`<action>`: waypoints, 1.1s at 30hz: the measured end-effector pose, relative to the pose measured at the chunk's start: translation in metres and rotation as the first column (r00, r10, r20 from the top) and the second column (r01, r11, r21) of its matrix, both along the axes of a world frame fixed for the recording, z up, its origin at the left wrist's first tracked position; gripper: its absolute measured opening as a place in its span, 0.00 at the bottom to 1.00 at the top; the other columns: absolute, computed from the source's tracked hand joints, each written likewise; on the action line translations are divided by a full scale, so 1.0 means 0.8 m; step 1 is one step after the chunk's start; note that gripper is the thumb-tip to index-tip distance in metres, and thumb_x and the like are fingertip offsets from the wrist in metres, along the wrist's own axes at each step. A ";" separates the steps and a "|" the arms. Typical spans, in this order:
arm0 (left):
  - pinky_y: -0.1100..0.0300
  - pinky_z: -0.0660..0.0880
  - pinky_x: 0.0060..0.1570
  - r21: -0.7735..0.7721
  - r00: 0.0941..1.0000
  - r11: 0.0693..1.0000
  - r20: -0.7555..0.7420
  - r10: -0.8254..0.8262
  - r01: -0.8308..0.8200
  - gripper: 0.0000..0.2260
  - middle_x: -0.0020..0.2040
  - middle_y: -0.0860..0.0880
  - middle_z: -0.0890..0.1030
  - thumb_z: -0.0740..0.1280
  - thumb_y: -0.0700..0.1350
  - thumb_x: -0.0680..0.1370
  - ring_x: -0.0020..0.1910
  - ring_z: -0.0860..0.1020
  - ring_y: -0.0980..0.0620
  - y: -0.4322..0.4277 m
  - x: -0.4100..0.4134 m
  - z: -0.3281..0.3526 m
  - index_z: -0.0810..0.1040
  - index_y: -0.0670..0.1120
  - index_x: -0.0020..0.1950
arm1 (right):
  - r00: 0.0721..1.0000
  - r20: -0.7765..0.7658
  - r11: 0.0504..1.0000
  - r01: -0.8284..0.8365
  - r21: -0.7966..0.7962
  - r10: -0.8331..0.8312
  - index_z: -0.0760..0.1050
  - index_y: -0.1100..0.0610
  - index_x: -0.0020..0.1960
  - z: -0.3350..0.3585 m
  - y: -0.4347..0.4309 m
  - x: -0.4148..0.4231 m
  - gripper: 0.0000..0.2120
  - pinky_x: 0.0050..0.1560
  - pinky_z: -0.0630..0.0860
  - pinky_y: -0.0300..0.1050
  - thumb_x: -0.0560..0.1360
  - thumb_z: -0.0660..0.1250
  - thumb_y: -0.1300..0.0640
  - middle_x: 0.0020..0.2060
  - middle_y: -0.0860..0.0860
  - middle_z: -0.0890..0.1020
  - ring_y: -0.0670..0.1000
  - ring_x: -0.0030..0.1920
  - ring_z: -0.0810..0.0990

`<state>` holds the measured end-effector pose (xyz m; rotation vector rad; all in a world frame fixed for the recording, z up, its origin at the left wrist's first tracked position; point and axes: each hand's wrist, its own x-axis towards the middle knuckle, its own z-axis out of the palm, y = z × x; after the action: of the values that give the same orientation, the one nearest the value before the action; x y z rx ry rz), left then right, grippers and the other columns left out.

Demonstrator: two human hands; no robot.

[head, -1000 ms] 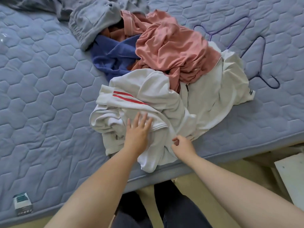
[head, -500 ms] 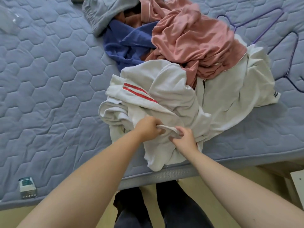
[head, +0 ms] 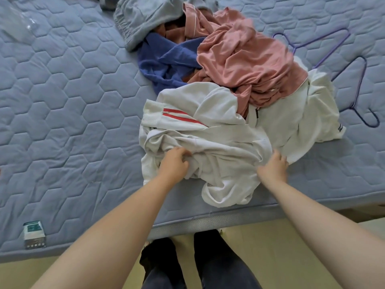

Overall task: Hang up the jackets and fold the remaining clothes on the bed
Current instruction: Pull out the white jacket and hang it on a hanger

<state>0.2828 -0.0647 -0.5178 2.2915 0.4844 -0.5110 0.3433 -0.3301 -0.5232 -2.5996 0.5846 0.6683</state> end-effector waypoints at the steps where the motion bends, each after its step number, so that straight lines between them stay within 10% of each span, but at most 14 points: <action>1: 0.60 0.67 0.60 0.018 1.000 1.000 0.011 -0.015 0.015 0.18 0.64 0.48 0.74 0.62 0.36 0.73 0.65 0.70 0.48 -0.002 -0.003 -0.004 0.79 0.46 0.61 | 0.993 0.070 0.995 -0.098 0.010 0.097 0.57 0.60 0.74 -0.001 0.009 0.001 0.33 0.69 0.62 0.54 0.73 0.65 0.62 0.71 0.59 0.62 0.60 0.70 0.61; 6: 0.43 0.70 0.59 0.352 0.930 0.934 0.320 -0.183 0.063 0.22 0.68 0.38 0.71 0.66 0.33 0.66 0.64 0.70 0.34 0.001 -0.006 -0.018 0.79 0.44 0.59 | 0.821 0.265 0.853 -0.522 -0.010 0.505 0.58 0.60 0.75 -0.011 0.066 0.019 0.32 0.75 0.52 0.51 0.73 0.62 0.63 0.75 0.57 0.60 0.58 0.74 0.57; 9: 0.39 0.48 0.71 0.506 0.962 0.842 0.077 -0.262 0.189 0.33 0.79 0.46 0.52 0.63 0.41 0.74 0.77 0.49 0.43 0.016 0.014 -0.022 0.56 0.51 0.78 | 0.679 0.364 0.740 -0.671 -0.046 0.638 0.60 0.59 0.74 -0.016 0.102 0.039 0.29 0.74 0.48 0.53 0.74 0.60 0.60 0.75 0.54 0.61 0.55 0.75 0.57; 14: 0.53 0.67 0.57 0.299 0.936 0.896 -0.231 -0.266 0.329 0.16 0.63 0.45 0.77 0.62 0.47 0.78 0.62 0.72 0.43 0.030 0.017 -0.043 0.70 0.49 0.67 | 0.474 0.008 0.470 -0.871 -0.142 0.881 0.62 0.53 0.71 -0.028 0.122 0.039 0.28 0.71 0.54 0.56 0.74 0.64 0.50 0.64 0.53 0.73 0.56 0.66 0.68; 19: 0.53 0.73 0.52 0.168 0.935 0.925 -0.167 -0.313 0.340 0.21 0.59 0.45 0.79 0.59 0.38 0.77 0.57 0.76 0.41 0.010 -0.031 -0.044 0.69 0.49 0.70 | 0.272 -0.158 0.272 -0.962 -0.027 0.949 0.66 0.54 0.45 -0.008 0.085 0.020 0.05 0.41 0.67 0.45 0.72 0.61 0.61 0.49 0.55 0.80 0.59 0.50 0.78; 22: 0.49 0.74 0.50 0.174 0.947 0.934 0.017 -0.320 0.312 0.22 0.56 0.43 0.78 0.59 0.33 0.73 0.55 0.75 0.40 0.010 -0.048 -0.038 0.73 0.44 0.66 | 0.558 -0.066 0.555 -0.830 -0.054 0.827 0.74 0.56 0.50 0.006 0.064 0.043 0.08 0.42 0.69 0.45 0.72 0.63 0.57 0.49 0.57 0.80 0.60 0.50 0.79; 25: 0.47 0.77 0.47 0.253 0.935 0.930 0.166 -0.315 0.268 0.28 0.55 0.40 0.78 0.58 0.32 0.67 0.51 0.76 0.38 0.009 -0.049 -0.035 0.73 0.42 0.67 | 0.936 0.258 0.956 -0.273 0.109 0.238 0.74 0.60 0.49 0.030 0.057 0.086 0.07 0.40 0.66 0.45 0.72 0.64 0.59 0.44 0.59 0.79 0.61 0.46 0.77; 29: 0.43 0.74 0.56 0.303 0.920 0.921 0.229 -0.319 0.244 0.30 0.63 0.35 0.73 0.58 0.32 0.66 0.58 0.74 0.33 0.004 -0.037 -0.031 0.70 0.41 0.68 | 0.760 0.485 0.860 0.185 0.476 -0.432 0.72 0.59 0.54 0.067 0.068 0.131 0.10 0.45 0.65 0.34 0.73 0.60 0.62 0.47 0.53 0.79 0.56 0.53 0.78; 31: 0.42 0.71 0.60 0.317 0.929 0.930 0.252 -0.271 0.185 0.32 0.67 0.35 0.71 0.64 0.29 0.64 0.62 0.72 0.32 -0.005 -0.031 -0.026 0.71 0.39 0.69 | 0.718 0.573 0.865 0.081 0.495 -0.395 0.69 0.62 0.63 0.071 0.073 0.128 0.19 0.53 0.67 0.32 0.72 0.61 0.62 0.55 0.55 0.78 0.55 0.59 0.76; 33: 0.44 0.68 0.63 0.309 0.946 0.947 0.272 -0.178 0.089 0.33 0.70 0.38 0.68 0.65 0.29 0.64 0.63 0.70 0.35 -0.014 -0.028 -0.021 0.70 0.41 0.70 | 0.713 0.701 0.941 -0.224 0.252 -0.017 0.65 0.63 0.67 0.057 0.078 0.105 0.26 0.65 0.68 0.45 0.71 0.63 0.57 0.62 0.59 0.74 0.58 0.63 0.73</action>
<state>0.2603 -0.0756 -0.5347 2.6440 0.2672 -0.1571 0.4270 -0.2680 -0.4777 -2.3228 0.0649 -0.2163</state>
